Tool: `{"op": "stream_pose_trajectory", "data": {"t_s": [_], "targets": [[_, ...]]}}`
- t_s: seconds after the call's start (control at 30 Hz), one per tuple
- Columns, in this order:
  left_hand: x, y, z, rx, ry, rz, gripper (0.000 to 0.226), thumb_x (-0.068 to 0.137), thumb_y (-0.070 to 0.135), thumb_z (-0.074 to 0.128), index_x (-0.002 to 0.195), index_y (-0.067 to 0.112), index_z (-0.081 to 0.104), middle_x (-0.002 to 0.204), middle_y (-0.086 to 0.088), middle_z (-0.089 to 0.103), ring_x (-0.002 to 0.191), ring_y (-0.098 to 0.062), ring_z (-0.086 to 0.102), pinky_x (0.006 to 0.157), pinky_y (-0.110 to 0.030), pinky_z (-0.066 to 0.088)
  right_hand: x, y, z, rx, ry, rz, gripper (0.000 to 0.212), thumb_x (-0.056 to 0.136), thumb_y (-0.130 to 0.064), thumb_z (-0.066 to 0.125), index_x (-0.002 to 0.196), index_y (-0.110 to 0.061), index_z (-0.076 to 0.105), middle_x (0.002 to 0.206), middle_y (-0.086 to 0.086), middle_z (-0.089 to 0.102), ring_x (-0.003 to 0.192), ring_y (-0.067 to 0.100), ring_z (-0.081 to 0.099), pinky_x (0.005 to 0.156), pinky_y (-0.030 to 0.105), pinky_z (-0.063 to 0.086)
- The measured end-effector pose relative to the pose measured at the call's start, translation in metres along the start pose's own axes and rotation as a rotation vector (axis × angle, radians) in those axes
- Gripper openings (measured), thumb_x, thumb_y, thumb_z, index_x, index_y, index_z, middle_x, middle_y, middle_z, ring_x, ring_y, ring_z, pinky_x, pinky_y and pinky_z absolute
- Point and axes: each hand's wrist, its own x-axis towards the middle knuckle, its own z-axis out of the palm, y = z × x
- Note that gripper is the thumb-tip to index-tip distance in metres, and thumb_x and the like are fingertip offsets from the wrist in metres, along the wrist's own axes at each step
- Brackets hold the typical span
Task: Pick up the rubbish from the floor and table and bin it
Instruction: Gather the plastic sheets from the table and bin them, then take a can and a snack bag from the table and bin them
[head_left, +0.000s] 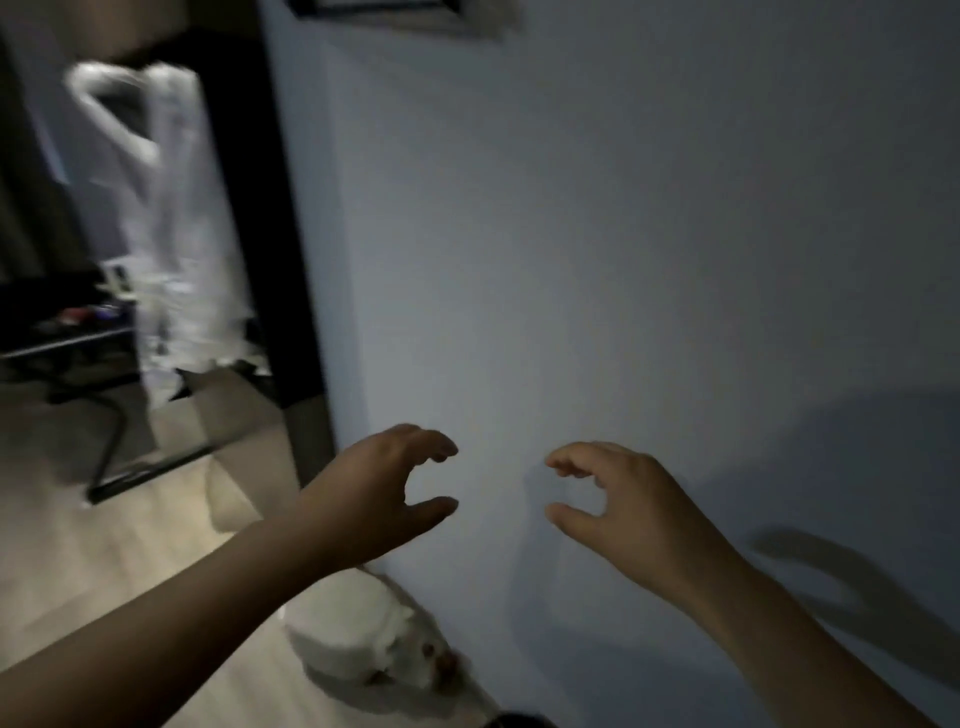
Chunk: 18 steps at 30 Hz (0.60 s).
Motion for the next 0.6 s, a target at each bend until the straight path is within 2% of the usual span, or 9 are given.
{"op": "stream_pose_trajectory", "data": {"t_s": [0.1, 0.2, 0.3, 0.37, 0.43, 0.53, 0.6], "targets": [[-0.038, -0.047, -0.063, 0.057, 0.128, -0.079, 0.048, 0.079, 0.044, 0.069, 0.124, 0.032, 0.056, 0.115, 0.016, 0.055, 0.098, -0.001, 0.055, 0.085, -0.018, 0.046, 0.042, -0.077, 0.014, 0.004, -0.003, -0.165, 0.038, 0.08, -0.036, 0.07, 0.116, -0.03, 0.061, 0.107, -0.016, 0.061, 0.096, 0.0, 0.055, 0.088, 0.02, 0.047], [-0.087, -0.093, -0.121, 0.098, 0.254, -0.146, 0.047, 0.077, 0.037, 0.073, 0.12, 0.027, 0.059, 0.111, 0.012, 0.058, 0.101, -0.005, 0.058, 0.088, -0.021, 0.047, 0.069, -0.156, 0.036, 0.024, 0.005, -0.305, 0.039, 0.081, -0.037, 0.068, 0.119, -0.033, 0.059, 0.109, -0.018, 0.06, 0.097, -0.003, 0.054, 0.087, 0.016, 0.046], [-0.139, -0.135, -0.176, 0.146, 0.336, -0.21, 0.047, 0.077, 0.039, 0.073, 0.121, 0.031, 0.058, 0.114, 0.013, 0.059, 0.101, -0.002, 0.058, 0.091, -0.026, 0.049, 0.089, -0.235, 0.062, 0.065, 0.023, -0.418, 0.039, 0.081, -0.037, 0.068, 0.12, -0.033, 0.059, 0.11, -0.019, 0.06, 0.096, -0.004, 0.052, 0.083, 0.007, 0.042], [-0.174, -0.163, -0.212, 0.179, 0.4, -0.247, 0.048, 0.076, 0.04, 0.072, 0.121, 0.032, 0.058, 0.116, 0.014, 0.058, 0.103, -0.001, 0.058, 0.092, -0.026, 0.05, 0.099, -0.289, 0.079, 0.112, 0.036, -0.479, 0.039, 0.081, -0.037, 0.069, 0.119, -0.034, 0.059, 0.11, -0.019, 0.06, 0.097, -0.003, 0.054, 0.083, 0.01, 0.045], [-0.209, -0.187, -0.243, 0.194, 0.465, -0.293, 0.048, 0.076, 0.04, 0.071, 0.122, 0.031, 0.058, 0.116, 0.015, 0.058, 0.101, 0.0, 0.059, 0.088, -0.021, 0.051, 0.107, -0.342, 0.098, 0.166, 0.044, -0.538, 0.038, 0.08, -0.035, 0.071, 0.116, -0.034, 0.06, 0.108, -0.018, 0.061, 0.098, -0.003, 0.056, 0.086, 0.013, 0.047], [-0.257, -0.218, -0.284, 0.253, 0.549, -0.352, 0.048, 0.075, 0.042, 0.069, 0.121, 0.031, 0.058, 0.112, 0.017, 0.056, 0.095, 0.004, 0.055, 0.08, -0.005, 0.042, 0.119, -0.417, 0.126, 0.242, 0.075, -0.614, 0.038, 0.078, -0.031, 0.074, 0.114, -0.029, 0.063, 0.108, -0.016, 0.064, 0.099, -0.005, 0.056, 0.084, 0.003, 0.041], [-0.286, -0.236, -0.307, 0.266, 0.596, -0.376, 0.047, 0.077, 0.039, 0.07, 0.121, 0.031, 0.057, 0.112, 0.018, 0.054, 0.093, 0.006, 0.052, 0.078, -0.001, 0.038, 0.125, -0.464, 0.142, 0.272, 0.076, -0.651, 0.039, 0.078, -0.029, 0.074, 0.115, -0.028, 0.064, 0.109, -0.016, 0.064, 0.099, -0.005, 0.056, 0.082, 0.0, 0.038]]}}
